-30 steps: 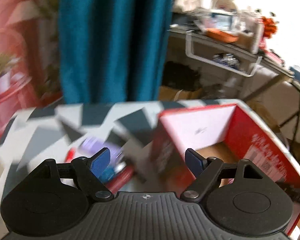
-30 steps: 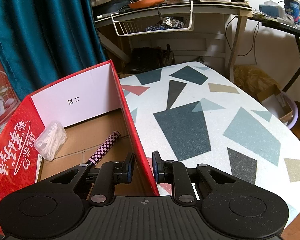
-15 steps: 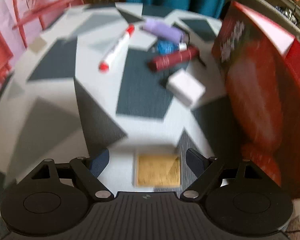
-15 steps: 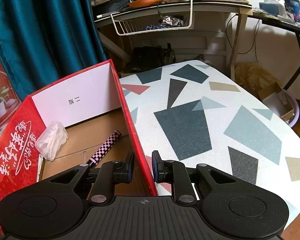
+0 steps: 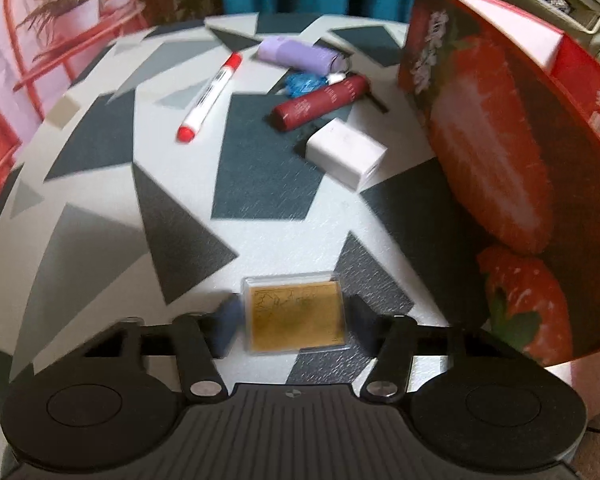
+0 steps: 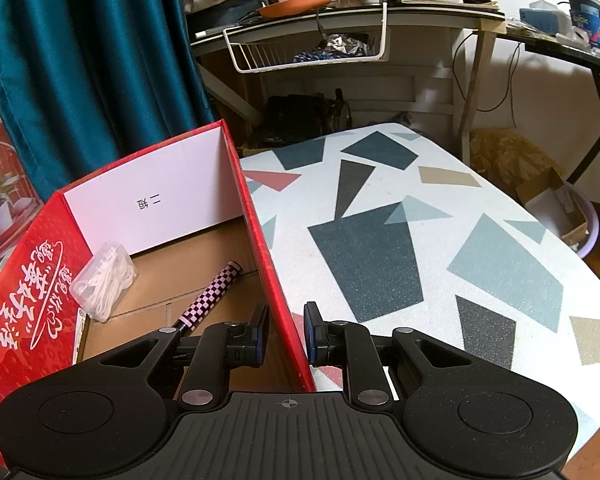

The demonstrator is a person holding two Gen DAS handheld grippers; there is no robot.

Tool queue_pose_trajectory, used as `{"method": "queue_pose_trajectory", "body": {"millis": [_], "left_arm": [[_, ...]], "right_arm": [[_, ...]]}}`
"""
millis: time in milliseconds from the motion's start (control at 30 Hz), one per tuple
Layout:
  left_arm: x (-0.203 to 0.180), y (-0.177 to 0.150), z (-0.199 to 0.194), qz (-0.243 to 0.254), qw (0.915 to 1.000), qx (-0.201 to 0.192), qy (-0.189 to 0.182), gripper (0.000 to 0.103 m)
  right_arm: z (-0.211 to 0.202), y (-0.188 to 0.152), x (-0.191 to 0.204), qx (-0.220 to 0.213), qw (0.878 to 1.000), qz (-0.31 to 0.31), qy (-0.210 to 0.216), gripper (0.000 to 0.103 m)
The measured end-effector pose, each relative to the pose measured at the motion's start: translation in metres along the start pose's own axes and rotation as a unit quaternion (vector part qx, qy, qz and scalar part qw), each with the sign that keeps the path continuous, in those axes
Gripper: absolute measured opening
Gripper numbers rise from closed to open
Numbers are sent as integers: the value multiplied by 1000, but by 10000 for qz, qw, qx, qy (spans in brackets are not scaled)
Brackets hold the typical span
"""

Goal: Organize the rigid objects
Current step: 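Move the left tool back to the gold card in clear case, then grasp the gold card case with the left tool and lift it into the red box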

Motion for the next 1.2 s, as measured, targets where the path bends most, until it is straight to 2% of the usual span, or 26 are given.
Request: {"method": "queue_pose_trajectory", "body": {"millis": [267,600,833,1200], "left_arm": [[2,9,11,-162,9996,-208,-74,59],[-8,26,23,-115,9985,-529,-5,59],[-7,19,22,-205,9971,-729,-37,59],[-6,10,18,-155,9964,-829,-31,59]], "right_arm": [[0,0,0,-3,10000,-8,-1,17],[0,0,1,-13,10000,-34,-14,17],[0,0,1,-16,10000,-36,-12,17],[0,0,1,-18,10000,-48,-8,17]]}}
Point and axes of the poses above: each gripper's, at about its wrist camera, not at the fingertips, and z roughly the way its jaws point, x to its left, y to its top, the point moved 1 cm from there along z, roughly the way its jaws point, and after that the axes turned 10 degrees about y, right-handed, at the moved point
